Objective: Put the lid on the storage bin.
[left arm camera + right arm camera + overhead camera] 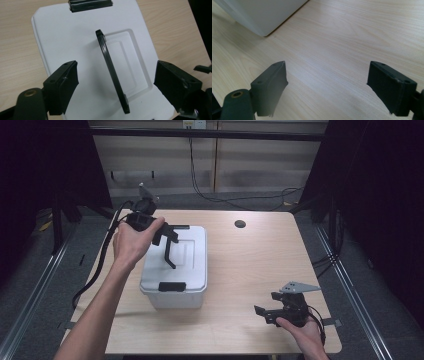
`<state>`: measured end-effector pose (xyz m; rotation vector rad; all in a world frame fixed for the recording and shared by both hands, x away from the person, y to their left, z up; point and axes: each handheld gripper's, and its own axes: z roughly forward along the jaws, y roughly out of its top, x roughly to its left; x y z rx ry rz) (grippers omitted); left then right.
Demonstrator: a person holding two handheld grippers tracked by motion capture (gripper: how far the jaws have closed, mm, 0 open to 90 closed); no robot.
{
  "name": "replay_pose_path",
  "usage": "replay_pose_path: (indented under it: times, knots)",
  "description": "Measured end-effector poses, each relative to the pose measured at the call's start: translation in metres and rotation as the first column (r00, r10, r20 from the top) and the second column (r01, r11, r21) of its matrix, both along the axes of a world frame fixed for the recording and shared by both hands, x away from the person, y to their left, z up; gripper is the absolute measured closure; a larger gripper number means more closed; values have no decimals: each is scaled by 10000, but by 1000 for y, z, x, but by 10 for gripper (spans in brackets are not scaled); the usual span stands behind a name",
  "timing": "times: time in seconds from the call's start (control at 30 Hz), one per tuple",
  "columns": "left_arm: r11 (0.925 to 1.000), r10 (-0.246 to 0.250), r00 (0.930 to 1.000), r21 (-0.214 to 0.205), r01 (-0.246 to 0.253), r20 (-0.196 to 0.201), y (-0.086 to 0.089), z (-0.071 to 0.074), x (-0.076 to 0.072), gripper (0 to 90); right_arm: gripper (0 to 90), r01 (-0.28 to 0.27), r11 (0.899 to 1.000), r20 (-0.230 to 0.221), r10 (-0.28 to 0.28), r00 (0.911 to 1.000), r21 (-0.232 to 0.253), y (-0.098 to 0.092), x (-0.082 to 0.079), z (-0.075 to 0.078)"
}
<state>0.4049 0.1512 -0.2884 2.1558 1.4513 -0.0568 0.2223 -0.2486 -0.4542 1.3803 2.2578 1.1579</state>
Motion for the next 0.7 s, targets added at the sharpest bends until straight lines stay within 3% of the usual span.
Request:
replay_pose_path:
  times: [0.13,0.33,0.53,0.67,0.7]
  knots:
    - [9974,-715,9963,-73,719,484,10,0,-5,188,153,-23,10000,0,23,10000,-12,0,0,0]
    - [9955,-948,9927,83,945,746,24,-4,-11,190,153,4,10000,-13,-4,10000,1,0,0,0]
    - [9921,-1248,9817,17,1258,1439,35,-7,-21,188,153,26,10000,-12,-25,10000,9,0,0,0]
    - [9882,-1523,9752,78,1530,1606,47,-11,-26,188,153,55,10000,-28,-55,10000,5,0,0,0]
    - [9854,-1682,9706,45,1700,1723,50,-12,-28,187,153,61,10000,-33,-61,10000,6,0,0,0]
